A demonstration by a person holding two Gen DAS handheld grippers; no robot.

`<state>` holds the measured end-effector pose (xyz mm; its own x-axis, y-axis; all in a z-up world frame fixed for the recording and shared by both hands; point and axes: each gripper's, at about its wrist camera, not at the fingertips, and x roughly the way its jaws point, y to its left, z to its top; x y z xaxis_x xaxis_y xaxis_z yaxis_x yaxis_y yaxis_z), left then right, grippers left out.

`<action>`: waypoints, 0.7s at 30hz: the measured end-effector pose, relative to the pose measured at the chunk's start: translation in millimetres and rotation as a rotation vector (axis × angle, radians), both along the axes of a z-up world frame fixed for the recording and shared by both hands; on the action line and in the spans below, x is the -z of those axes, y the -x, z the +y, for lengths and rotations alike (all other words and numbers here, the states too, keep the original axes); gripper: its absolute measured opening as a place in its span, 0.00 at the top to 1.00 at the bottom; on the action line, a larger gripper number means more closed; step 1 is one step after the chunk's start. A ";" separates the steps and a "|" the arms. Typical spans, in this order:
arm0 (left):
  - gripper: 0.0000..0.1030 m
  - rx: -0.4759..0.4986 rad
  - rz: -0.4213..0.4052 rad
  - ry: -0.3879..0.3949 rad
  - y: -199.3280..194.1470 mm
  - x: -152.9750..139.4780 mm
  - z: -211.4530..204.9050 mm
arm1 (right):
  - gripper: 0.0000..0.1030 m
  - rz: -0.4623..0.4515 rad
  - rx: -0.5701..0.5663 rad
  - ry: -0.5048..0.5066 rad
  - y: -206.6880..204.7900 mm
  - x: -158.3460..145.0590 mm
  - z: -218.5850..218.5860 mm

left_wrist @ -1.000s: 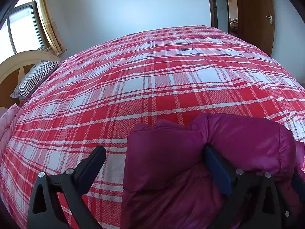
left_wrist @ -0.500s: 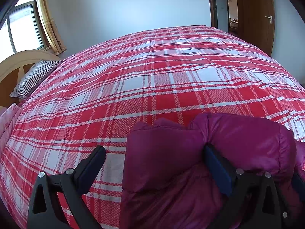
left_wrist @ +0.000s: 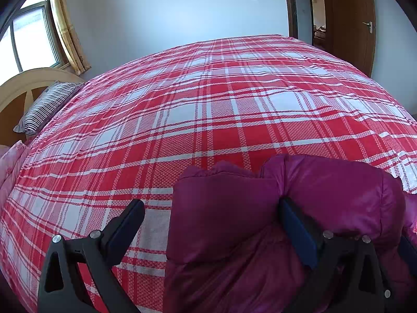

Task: Fold large clothes

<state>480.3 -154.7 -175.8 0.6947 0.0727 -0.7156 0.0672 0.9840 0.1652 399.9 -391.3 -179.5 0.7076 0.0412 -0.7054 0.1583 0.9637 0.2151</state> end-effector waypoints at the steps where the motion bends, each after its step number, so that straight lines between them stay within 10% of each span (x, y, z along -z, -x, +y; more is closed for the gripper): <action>1: 0.01 0.000 0.000 0.000 -0.1 0.1 0.1 | 0.35 0.000 0.000 0.001 0.1 0.1 0.0; 7: 0.01 0.004 0.007 0.008 -0.8 -0.7 0.2 | 0.34 0.004 -0.001 0.012 -0.8 0.7 0.8; 21: 0.01 0.177 0.063 0.322 87.7 -14.1 126.5 | 0.32 0.003 -0.004 0.023 -2.4 2.3 2.6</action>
